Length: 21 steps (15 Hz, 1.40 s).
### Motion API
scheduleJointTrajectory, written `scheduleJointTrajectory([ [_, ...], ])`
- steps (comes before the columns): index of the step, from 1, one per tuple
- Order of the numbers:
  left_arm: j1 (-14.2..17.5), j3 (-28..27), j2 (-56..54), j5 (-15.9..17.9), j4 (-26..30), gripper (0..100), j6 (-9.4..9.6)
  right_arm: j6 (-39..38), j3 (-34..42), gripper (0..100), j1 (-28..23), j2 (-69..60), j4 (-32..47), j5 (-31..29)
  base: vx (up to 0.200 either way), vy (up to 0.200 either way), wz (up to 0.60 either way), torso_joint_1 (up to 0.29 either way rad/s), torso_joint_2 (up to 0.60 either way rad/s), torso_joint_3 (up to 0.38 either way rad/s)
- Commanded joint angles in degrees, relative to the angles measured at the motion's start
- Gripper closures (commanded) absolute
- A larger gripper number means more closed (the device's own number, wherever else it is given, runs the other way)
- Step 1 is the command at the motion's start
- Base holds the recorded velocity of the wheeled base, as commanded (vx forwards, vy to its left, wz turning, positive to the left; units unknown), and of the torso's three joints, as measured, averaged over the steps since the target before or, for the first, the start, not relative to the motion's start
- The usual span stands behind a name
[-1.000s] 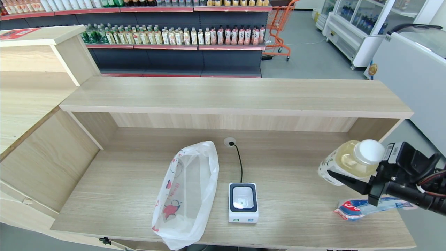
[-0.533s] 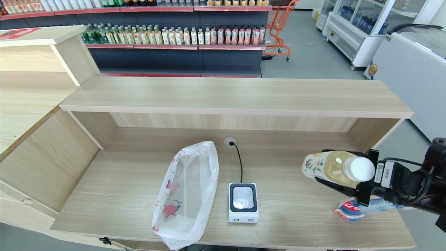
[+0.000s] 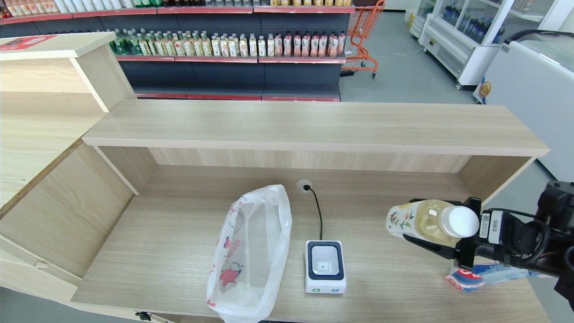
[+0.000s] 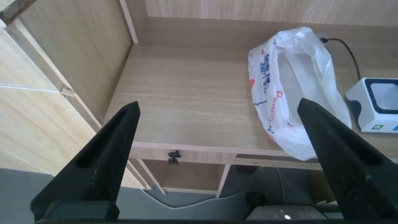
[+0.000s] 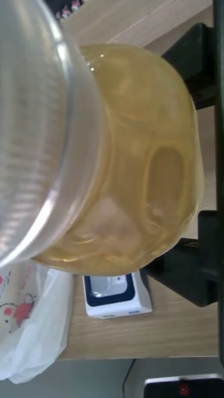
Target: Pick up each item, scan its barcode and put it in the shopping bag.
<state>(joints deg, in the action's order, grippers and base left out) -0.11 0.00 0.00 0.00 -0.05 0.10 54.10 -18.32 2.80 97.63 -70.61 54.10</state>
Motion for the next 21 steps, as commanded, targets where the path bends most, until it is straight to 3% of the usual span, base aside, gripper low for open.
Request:
scheduleJointTrajectory([
  [1, 0.0, 0.0, 0.0, -0.1, 0.0, 0, -0.01, -0.3, -0.4, 100, -0.1, 1.1, -0.3, 0.0, 0.000, 0.200, 0.00, 0.002, 0.01, 0.007],
  [8, 0.0, 0.0, 0.1, 0.0, 0.0, 0, 0.25, 0.9, -2.1, 100, -1.0, 6.8, -0.6, 0.9, 0.000, 0.200, 0.00, 0.002, 0.00, 0.002],
  [11, 0.0, 0.0, 0.1, 0.0, 0.0, 0, 0.25, 5.8, -1.6, 100, -2.9, 10.2, 0.0, 3.6, 0.000, 0.000, 0.00, 0.000, 0.00, 0.000],
  [19, 0.0, 0.0, 0.1, 0.0, 0.0, 0, 0.25, 12.6, -2.1, 100, -3.2, 16.8, 1.3, 3.6, 0.000, 0.000, 0.00, 0.000, 0.00, 0.000],
  [21, 0.0, 0.0, 0.1, 0.0, 0.0, 0, 0.25, 15.8, -6.7, 100, -3.8, 21.3, 2.1, 3.6, 0.000, 0.000, 0.00, 0.000, 0.00, 0.000],
])
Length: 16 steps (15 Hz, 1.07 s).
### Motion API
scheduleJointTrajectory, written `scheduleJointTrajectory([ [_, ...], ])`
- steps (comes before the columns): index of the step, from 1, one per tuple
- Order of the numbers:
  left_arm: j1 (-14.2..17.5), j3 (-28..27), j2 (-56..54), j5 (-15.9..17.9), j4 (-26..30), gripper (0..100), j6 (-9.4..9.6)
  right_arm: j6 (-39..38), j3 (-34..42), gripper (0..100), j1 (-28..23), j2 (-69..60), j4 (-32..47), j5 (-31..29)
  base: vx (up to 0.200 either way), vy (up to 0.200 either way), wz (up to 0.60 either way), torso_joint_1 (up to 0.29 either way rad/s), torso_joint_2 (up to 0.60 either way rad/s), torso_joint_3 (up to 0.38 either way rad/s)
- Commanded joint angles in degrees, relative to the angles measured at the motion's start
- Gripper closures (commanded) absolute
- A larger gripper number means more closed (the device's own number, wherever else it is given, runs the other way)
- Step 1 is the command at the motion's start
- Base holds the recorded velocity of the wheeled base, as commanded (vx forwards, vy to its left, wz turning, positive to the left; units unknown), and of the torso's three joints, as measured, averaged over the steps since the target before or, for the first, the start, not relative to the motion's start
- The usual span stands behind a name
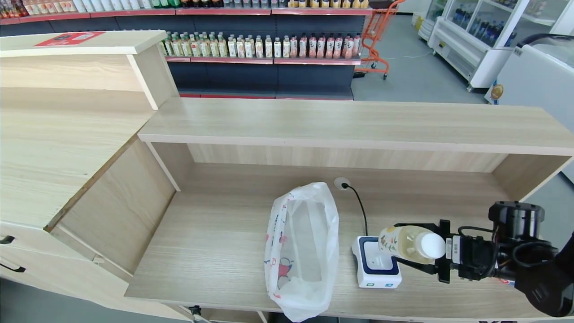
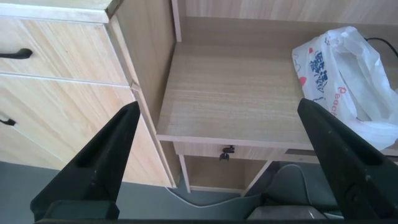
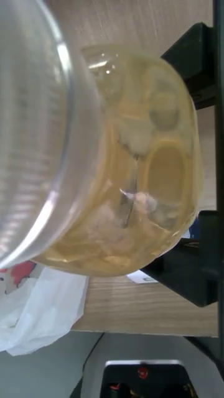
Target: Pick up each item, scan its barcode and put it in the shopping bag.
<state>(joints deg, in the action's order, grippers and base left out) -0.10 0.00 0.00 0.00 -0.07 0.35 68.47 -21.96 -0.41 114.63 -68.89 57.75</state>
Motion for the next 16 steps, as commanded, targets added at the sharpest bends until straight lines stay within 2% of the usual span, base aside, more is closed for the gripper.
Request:
scheduleJointTrajectory([
  [1, 0.0, 0.0, 0.1, 0.0, 0.0, 0, 0.00, 2.2, -4.7, 100, -0.7, 5.4, 1.3, 0.2, 0.000, 0.000, 0.00, 0.000, 0.00, 0.000],
  [4, 0.0, 0.0, 0.1, 0.0, 0.0, 0, 0.00, 9.4, -11.1, 100, -0.5, 9.9, 4.9, 2.2, 0.000, 0.000, 0.00, 0.000, 0.00, 0.000],
  [6, 0.0, 0.0, 0.0, 0.0, 0.0, 0, 0.00, 10.2, -13.8, 100, 1.6, 11.1, 8.4, 3.9, 0.000, 0.000, 0.00, 0.000, 0.00, 0.000],
  [9, 0.0, 0.0, 0.1, 0.0, 0.0, 0, 0.00, 11.3, -16.4, 100, 4.1, 12.9, 8.9, 4.7, 0.000, 0.000, 0.00, 0.000, 0.00, 0.000],
  [16, 0.0, 0.0, 0.1, 0.0, 0.0, 0, 0.00, 13.9, -18.4, 100, 4.0, 14.7, 8.8, 4.5, 0.000, 0.000, 0.00, 0.000, 0.00, 0.000],
])
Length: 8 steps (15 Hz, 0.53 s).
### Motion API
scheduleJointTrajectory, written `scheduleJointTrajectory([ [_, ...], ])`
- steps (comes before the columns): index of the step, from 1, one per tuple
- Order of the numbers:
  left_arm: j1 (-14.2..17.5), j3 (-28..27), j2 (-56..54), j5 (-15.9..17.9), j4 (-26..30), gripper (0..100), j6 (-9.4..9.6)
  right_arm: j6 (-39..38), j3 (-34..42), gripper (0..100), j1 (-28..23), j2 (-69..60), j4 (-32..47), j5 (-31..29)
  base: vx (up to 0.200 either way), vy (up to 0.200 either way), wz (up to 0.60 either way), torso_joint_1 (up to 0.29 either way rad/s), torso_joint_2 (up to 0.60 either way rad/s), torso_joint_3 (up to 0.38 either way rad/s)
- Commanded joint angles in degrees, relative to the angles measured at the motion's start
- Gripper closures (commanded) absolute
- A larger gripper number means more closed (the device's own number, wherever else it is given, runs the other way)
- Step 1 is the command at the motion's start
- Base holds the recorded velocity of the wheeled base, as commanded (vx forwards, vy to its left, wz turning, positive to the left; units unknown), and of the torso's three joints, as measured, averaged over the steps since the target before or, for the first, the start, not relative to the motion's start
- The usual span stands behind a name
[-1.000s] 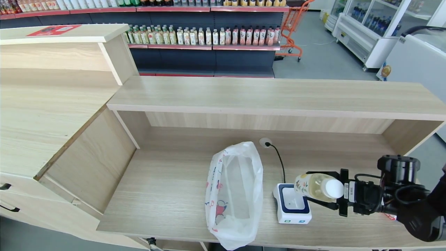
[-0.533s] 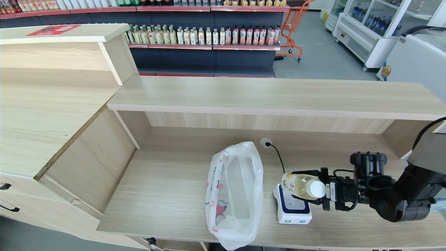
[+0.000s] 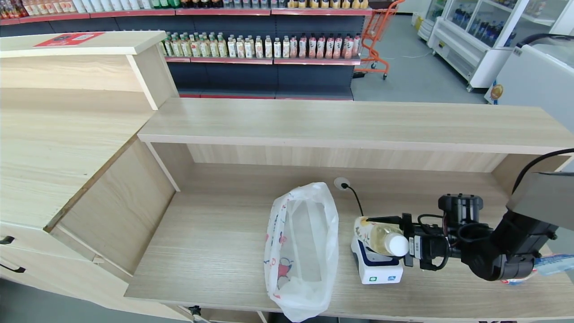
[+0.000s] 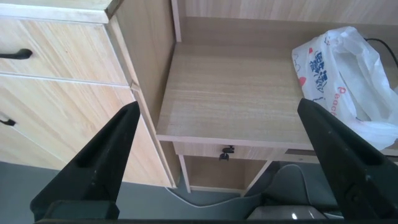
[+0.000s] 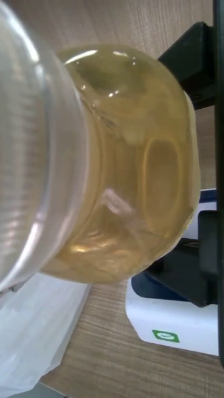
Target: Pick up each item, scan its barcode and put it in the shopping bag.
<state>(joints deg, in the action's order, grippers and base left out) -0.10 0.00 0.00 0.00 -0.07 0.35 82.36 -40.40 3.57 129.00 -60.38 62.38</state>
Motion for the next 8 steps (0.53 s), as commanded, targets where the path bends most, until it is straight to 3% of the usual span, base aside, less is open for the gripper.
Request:
scheduleJointTrajectory([
  [1, 0.0, 0.0, 0.1, 0.0, 0.0, 0, 0.00, 0.0, 0.2, 100, -0.1, 0.0, 0.3, -0.2, 0.000, 0.000, 0.00, 0.000, 0.00, 0.000],
  [8, 0.0, 0.0, 0.1, 0.0, 0.0, 0, 0.00, -1.0, 3.4, 100, -2.0, -4.7, 2.3, 2.2, 0.000, 0.000, 0.00, 0.000, 0.00, 0.000],
])
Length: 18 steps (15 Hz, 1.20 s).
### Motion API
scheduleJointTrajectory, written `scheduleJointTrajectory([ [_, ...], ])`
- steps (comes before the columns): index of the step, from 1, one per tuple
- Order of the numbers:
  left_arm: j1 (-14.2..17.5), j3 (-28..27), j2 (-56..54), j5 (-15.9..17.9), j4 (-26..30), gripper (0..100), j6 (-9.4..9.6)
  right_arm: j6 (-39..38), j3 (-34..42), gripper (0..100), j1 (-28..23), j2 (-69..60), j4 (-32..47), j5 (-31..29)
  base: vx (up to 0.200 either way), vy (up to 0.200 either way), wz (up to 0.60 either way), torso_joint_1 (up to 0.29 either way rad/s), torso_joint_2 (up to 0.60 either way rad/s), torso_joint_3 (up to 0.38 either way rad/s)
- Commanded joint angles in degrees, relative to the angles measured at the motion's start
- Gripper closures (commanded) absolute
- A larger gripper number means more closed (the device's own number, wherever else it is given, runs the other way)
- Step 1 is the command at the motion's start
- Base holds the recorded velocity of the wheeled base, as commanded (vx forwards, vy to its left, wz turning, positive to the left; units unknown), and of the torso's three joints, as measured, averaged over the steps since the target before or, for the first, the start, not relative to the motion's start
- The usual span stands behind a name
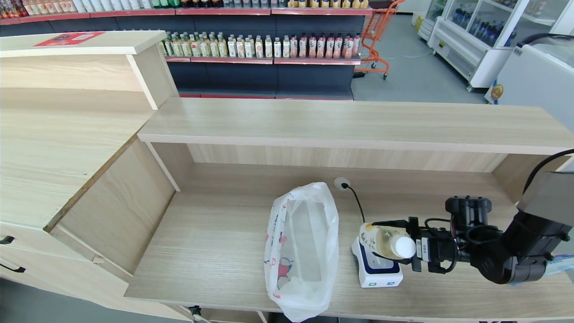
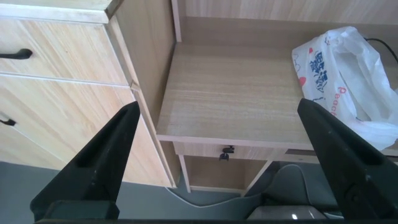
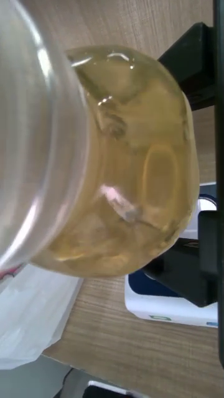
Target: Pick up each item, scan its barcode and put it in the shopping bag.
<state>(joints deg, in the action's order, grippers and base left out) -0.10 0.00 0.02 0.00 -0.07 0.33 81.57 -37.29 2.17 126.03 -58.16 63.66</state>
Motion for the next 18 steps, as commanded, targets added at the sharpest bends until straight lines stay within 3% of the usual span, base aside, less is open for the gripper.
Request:
scheduleJointTrajectory([
  [1, 0.0, 0.0, 0.0, 0.0, 0.0, 0, 0.02, -0.6, 0.2, 100, -1.2, -3.4, 2.4, 3.0, 0.000, 0.000, 0.00, 0.000, 0.00, 0.000],
  [3, 0.0, 0.0, 0.1, 0.0, 0.0, 0, 0.02, -2.4, 0.3, 100, -3.2, -6.8, 5.6, 6.1, 0.000, 0.000, 0.00, 0.000, 0.00, 0.000],
  [6, 0.0, 0.0, 0.1, 0.0, 0.0, 0, 0.02, -22.7, 1.3, 100, -10.0, -20.4, 15.0, 6.6, 0.000, 0.000, 0.00, 0.000, 0.00, 0.000],
  [8, 0.0, 0.0, 0.0, 0.0, 0.0, 0, 0.02, -36.6, 2.6, 100, -10.7, -25.7, 16.1, 3.3, 0.000, 0.000, 0.00, 0.000, 0.00, 0.000],
  [11, 0.0, 0.0, 0.1, 0.0, 0.0, 0, 0.02, -54.6, 5.8, 100, -8.2, -31.0, 16.1, -1.6, 0.000, 0.000, 0.00, 0.000, 0.00, 0.000],
  [13, 0.0, 0.0, 0.1, 0.0, 0.0, 0, 0.02, -69.0, 6.5, 100, -2.2, -33.6, 15.8, -9.3, 0.000, 0.000, 0.00, 0.000, 0.00, 0.000],
  [15, 0.0, 0.0, 0.1, 0.0, 0.0, 0, 0.02, -74.4, 6.3, 100, 1.0, -33.0, 15.6, -14.7, 0.000, 0.000, 0.00, 0.000, 0.00, 0.000],
  [18, 0.0, 0.0, 0.0, 0.0, 0.0, 0, 0.02, -75.1, 6.4, 100, 1.6, -31.7, 15.4, -15.6, 0.000, 0.000, 0.00, 0.000, 0.00, 0.000],
])
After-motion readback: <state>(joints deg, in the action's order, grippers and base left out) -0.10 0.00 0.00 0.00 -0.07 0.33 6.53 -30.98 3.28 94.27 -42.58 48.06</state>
